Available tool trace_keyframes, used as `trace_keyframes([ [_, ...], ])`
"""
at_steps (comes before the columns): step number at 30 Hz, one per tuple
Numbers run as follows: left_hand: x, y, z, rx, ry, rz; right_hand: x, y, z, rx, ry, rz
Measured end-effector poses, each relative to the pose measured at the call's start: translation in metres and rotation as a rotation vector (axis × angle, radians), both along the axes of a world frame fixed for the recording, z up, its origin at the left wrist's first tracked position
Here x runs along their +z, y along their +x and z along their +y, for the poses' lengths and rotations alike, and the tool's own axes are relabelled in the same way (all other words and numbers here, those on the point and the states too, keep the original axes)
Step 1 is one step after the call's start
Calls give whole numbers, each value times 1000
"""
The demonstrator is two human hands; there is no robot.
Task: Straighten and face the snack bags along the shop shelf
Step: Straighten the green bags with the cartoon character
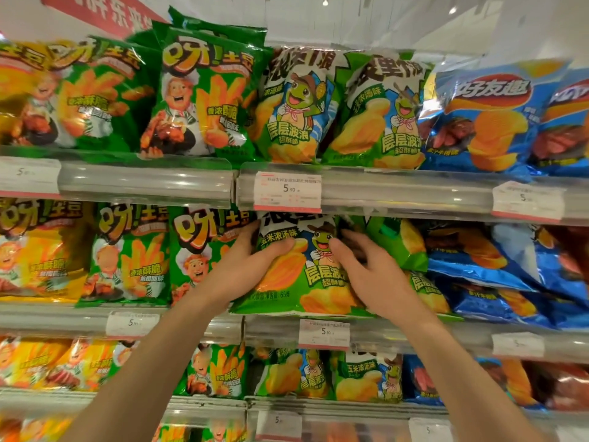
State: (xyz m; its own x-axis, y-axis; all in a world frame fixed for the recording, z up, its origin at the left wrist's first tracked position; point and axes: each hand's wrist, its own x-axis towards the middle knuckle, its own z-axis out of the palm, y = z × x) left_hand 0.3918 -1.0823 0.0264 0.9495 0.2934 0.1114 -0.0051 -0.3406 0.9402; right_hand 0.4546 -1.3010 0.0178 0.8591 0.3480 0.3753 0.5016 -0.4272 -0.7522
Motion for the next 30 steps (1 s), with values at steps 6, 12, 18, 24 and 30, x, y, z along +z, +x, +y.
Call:
trace_keyframes([
  [6,0,-7,-2,17,-36,5,-8,11,-41,-520,-254,-427],
  [12,2,-9,-5,40,-47,-2,-15,20,-52,-486,-303,-294],
  [18,1,-7,-7,47,-21,0,-19,18,-55,-330,-94,-311],
  [24,-1,-5,-6,44,-10,-16,-1,42,-66,-150,-202,-99],
  [30,-3,-2,-7,60,13,-24,-6,47,-50,-366,-244,-183],
])
